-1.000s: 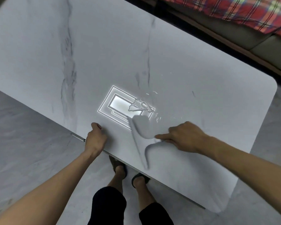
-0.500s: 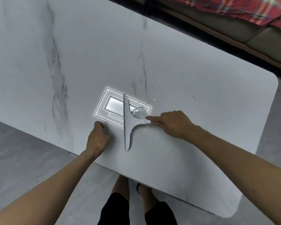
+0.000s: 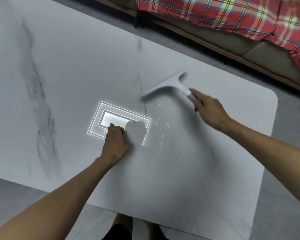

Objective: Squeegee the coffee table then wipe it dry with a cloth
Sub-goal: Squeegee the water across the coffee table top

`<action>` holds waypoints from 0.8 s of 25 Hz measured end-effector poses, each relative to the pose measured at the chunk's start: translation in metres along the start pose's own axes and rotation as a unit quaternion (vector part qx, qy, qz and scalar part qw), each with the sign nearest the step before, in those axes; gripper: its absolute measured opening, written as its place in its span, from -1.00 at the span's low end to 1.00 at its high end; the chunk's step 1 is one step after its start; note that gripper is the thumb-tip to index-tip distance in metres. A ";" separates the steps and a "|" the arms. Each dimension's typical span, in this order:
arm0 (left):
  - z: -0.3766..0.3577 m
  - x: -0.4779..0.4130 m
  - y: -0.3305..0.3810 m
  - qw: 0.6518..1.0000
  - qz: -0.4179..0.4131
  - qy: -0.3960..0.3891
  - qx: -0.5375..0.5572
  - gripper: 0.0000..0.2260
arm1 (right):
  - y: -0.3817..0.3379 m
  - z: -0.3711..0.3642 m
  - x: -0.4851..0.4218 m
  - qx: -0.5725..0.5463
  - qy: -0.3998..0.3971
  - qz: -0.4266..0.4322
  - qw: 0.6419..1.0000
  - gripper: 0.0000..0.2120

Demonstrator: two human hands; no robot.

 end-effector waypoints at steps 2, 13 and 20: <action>-0.012 -0.012 -0.008 0.997 0.026 -0.065 -0.018 -0.71 | -0.033 -0.004 -0.053 -0.065 0.010 -0.048 0.997 -0.56; -0.012 -0.019 -0.004 0.982 0.026 -0.183 -0.039 -0.52 | 0.016 -0.059 0.032 0.071 -0.036 -0.013 0.997 -0.57; -0.002 -0.015 0.000 0.981 0.017 -0.189 -0.039 -0.55 | 0.006 -0.010 0.027 0.050 -0.032 -0.025 0.998 -0.57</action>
Point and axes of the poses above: each hand's wrist, its own x-axis away from the middle knuckle, its own z-axis out of the back of the hand, y = z × x, the point moved 8 cm from there along -x, towards the middle knuckle, and after that the axes turned 15 degrees about -z, right-handed, at the moved point
